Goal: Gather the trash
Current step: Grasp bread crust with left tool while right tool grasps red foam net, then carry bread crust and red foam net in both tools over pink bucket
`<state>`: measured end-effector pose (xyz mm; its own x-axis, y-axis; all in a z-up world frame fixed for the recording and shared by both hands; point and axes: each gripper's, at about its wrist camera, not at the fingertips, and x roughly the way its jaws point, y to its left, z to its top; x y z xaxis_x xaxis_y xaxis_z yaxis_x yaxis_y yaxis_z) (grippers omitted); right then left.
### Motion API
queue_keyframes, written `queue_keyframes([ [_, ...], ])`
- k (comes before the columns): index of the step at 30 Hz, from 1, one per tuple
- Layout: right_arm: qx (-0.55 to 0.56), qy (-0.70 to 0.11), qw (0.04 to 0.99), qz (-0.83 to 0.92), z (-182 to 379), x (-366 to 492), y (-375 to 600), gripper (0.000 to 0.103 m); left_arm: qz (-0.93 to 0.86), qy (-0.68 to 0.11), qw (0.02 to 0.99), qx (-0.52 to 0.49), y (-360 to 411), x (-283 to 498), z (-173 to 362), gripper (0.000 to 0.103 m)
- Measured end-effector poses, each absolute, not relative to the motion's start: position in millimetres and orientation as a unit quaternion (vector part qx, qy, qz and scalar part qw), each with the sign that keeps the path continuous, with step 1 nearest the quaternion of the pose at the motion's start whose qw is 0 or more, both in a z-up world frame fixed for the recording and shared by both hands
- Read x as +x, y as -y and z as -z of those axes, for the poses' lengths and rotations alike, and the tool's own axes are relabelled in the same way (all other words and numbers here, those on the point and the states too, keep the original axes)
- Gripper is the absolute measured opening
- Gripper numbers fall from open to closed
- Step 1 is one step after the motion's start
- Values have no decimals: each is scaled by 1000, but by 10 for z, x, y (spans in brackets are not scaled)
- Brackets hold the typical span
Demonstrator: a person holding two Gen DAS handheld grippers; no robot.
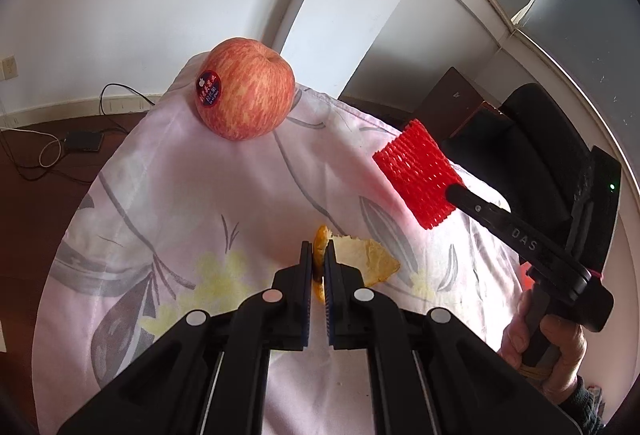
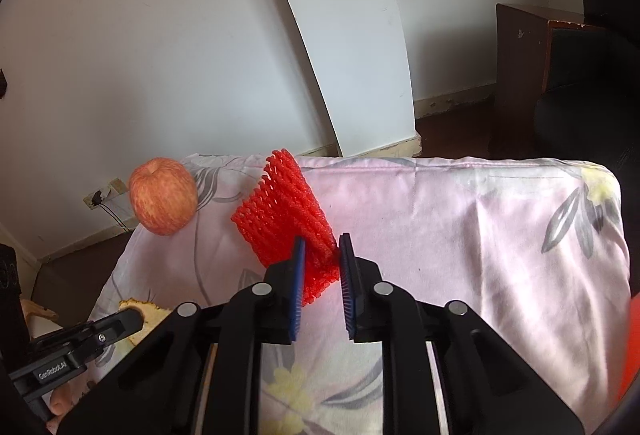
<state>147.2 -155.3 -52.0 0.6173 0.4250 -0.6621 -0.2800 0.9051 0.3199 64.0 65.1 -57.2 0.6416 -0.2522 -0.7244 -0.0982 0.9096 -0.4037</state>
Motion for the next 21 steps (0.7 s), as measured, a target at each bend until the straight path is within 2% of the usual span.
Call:
queue_keyframes([
  [11, 86, -373, 908, -172, 302, 644, 1816, 17, 58, -405, 895, -176, -441, 427, 368, 5],
  [21, 107, -371, 912, -141, 251, 219, 2157, 17, 69, -397, 903, -148, -161, 216, 226, 5],
])
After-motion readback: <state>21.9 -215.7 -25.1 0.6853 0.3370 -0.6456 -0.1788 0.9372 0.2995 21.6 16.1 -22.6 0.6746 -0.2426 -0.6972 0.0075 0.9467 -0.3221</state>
